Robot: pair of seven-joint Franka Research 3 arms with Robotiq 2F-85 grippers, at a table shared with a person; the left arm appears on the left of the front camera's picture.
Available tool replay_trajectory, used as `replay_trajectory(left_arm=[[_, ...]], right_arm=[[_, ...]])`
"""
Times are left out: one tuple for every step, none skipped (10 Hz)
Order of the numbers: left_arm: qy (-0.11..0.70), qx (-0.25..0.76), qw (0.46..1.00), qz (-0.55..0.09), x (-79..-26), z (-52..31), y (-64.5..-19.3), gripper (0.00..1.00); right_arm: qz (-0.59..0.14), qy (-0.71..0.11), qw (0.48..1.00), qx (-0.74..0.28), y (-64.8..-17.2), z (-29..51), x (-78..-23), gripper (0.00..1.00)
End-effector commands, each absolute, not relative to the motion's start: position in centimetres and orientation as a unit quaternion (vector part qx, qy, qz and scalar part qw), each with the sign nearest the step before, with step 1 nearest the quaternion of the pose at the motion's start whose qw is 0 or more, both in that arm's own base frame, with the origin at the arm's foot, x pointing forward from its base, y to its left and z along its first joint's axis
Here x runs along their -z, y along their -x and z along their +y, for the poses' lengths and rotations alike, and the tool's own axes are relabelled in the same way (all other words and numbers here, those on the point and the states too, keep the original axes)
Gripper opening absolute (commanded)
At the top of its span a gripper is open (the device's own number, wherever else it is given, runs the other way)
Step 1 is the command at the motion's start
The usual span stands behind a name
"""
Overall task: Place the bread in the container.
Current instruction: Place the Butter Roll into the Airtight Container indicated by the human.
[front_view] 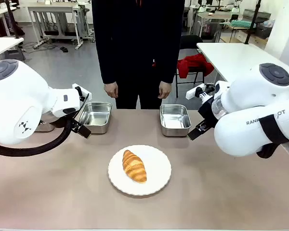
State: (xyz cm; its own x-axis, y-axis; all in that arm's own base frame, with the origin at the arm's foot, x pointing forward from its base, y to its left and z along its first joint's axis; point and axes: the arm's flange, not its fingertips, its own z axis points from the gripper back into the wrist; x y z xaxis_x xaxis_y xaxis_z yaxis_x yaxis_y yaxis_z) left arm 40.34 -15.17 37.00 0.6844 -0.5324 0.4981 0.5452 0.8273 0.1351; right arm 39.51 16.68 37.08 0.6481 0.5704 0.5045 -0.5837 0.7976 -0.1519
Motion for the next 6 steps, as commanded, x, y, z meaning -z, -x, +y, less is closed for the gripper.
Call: replay_trajectory(left_arm=[[0.012,0.294,0.918,-0.268,-37.0,-15.17,-40.33,1.0],[0.012,0.294,0.918,-0.268,-37.0,-15.17,-40.33,1.0],[0.012,0.294,0.918,-0.268,-37.0,-15.17,-40.33,1.0],[0.012,0.294,0.918,-0.268,-37.0,-15.17,-40.33,1.0],[0.012,0.294,0.918,-0.268,-37.0,-15.17,-40.33,1.0],[0.012,0.294,0.918,-0.268,-37.0,-15.17,-40.33,1.0]], right_arm=[[-0.274,-0.012,0.908,-0.318,-39.51,16.68,-37.08,1.0],[-0.274,-0.012,0.908,-0.318,-39.51,16.68,-37.08,1.0],[-0.274,-0.012,0.908,-0.318,-39.51,16.68,-37.08,1.0],[-0.274,-0.012,0.908,-0.318,-39.51,16.68,-37.08,1.0],[-0.274,-0.012,0.908,-0.318,-39.51,16.68,-37.08,1.0],[-0.274,-0.012,0.908,-0.318,-39.51,16.68,-37.08,1.0]])
